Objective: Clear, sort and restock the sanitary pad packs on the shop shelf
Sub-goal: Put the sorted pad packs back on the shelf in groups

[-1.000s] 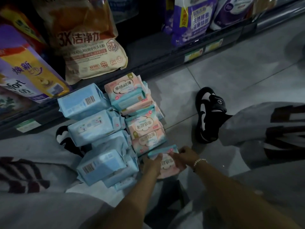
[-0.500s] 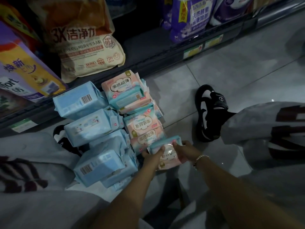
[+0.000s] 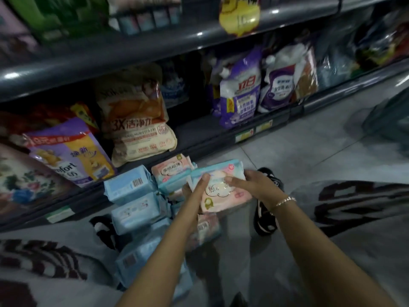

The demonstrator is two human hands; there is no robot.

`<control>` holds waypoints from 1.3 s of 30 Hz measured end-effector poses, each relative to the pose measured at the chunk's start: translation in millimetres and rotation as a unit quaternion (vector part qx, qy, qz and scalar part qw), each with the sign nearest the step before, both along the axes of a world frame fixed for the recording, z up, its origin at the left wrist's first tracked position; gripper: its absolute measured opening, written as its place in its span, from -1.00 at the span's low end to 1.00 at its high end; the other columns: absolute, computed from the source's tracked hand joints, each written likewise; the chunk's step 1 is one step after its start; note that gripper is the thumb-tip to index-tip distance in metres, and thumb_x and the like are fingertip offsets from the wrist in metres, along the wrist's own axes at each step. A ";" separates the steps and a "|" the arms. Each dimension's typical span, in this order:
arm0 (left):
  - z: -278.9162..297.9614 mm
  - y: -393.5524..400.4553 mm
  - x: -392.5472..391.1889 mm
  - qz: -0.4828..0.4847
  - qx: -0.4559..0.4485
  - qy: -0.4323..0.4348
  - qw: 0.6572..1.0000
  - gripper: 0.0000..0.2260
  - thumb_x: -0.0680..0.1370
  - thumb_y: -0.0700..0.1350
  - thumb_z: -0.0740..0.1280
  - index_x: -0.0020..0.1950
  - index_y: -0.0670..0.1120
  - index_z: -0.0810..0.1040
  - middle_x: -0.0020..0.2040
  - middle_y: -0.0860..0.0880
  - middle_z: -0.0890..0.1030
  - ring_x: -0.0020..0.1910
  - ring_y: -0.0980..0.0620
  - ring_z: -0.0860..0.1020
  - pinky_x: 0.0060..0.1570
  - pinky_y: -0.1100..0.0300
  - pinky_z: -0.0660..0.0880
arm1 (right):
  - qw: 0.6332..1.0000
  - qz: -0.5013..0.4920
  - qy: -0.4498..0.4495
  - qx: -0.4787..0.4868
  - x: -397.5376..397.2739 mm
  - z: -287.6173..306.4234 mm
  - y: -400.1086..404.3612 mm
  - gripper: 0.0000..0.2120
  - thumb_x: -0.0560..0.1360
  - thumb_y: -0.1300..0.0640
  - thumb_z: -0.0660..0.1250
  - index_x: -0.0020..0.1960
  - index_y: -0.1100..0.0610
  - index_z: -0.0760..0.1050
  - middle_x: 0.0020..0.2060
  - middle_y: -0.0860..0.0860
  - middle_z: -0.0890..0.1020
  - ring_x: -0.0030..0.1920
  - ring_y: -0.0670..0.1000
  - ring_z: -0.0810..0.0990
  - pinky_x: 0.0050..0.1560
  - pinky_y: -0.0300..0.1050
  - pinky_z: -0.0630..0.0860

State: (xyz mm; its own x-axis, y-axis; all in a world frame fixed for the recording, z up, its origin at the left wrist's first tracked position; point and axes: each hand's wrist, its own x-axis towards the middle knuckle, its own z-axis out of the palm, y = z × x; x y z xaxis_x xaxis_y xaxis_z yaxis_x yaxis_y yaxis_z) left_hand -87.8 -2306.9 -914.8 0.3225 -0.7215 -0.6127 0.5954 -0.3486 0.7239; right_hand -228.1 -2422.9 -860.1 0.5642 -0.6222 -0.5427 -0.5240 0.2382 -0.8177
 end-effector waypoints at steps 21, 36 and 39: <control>270.6 -47.3 127.7 0.092 -0.308 -0.193 0.927 -0.12 0.26 0.23 0.56 0.47 0.00 0.28 0.29 -0.13 0.57 0.22 -0.16 0.57 0.15 -0.13 0.54 | 0.924 0.093 -0.359 -0.095 108.9 238.6 -54.3 -0.57 0.33 0.03 0.40 0.19 0.03 0.52 0.05 -0.04 0.69 0.06 -0.07 0.65 -0.02 -0.24 0.57; 274.2 -79.4 117.1 0.205 -0.346 -0.116 0.908 -0.33 0.35 0.04 0.50 0.41 -0.01 0.35 0.26 -0.15 0.58 0.17 -0.18 0.60 0.06 -0.17 0.57 | 0.860 -0.103 -0.500 0.001 146.2 219.8 -53.4 -0.29 0.16 0.16 0.64 0.24 0.24 0.47 0.06 0.19 0.67 0.10 0.23 0.64 0.14 0.19 0.56; 275.5 -78.6 126.1 0.212 -0.282 -0.074 0.933 -0.40 0.30 0.23 0.37 0.28 0.00 0.51 0.18 -0.12 0.64 0.08 -0.14 0.63 0.13 -0.19 0.51 | 0.853 -0.119 -0.508 0.030 136.3 222.5 -65.3 -0.41 0.20 0.25 0.50 0.23 0.22 0.50 0.05 0.17 0.68 0.04 0.17 0.67 0.01 0.09 0.63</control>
